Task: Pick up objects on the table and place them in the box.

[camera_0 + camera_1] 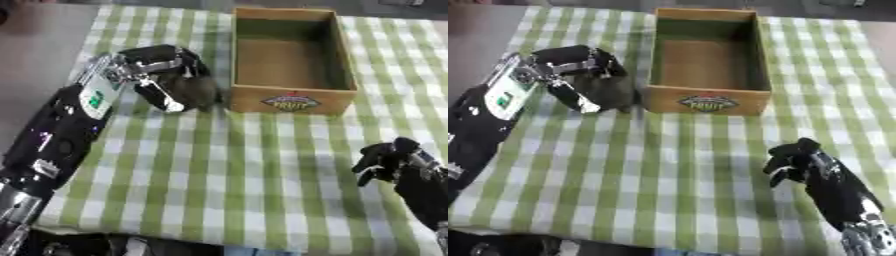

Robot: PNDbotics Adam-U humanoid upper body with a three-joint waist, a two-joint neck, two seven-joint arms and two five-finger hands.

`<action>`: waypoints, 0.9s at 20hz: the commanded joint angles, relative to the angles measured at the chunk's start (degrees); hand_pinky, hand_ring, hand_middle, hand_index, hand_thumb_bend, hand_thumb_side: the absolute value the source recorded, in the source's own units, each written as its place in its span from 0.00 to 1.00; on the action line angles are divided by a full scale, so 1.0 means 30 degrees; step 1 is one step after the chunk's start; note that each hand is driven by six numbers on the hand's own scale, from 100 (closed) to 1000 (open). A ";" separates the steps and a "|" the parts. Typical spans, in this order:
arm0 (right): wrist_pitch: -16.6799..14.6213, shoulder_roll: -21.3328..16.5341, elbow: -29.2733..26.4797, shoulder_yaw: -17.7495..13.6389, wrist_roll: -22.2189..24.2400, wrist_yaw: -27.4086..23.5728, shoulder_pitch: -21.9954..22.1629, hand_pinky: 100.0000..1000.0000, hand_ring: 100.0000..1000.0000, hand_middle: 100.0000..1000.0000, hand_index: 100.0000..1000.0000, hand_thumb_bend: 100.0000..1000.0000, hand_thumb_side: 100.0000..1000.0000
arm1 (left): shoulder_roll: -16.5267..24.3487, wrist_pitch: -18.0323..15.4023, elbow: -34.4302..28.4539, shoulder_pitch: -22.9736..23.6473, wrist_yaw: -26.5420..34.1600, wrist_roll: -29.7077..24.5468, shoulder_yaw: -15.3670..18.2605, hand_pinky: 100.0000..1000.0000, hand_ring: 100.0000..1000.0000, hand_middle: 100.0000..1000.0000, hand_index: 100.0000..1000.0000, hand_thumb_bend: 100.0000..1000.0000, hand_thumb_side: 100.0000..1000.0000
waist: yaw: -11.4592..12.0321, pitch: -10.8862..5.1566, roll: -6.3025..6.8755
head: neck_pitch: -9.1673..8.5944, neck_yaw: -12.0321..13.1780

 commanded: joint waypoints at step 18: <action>-0.0014 -0.0154 -0.0155 -0.0038 0.0079 0.0036 -0.0215 0.43 0.57 0.49 0.67 0.00 0.99 | 0.0136 -0.6785 0.0216 -0.0286 -0.2495 -0.3042 -0.0196 0.25 0.26 0.32 0.61 0.17 0.08 | -0.0041 -0.0286 0.0032 | 0.0118 -0.0008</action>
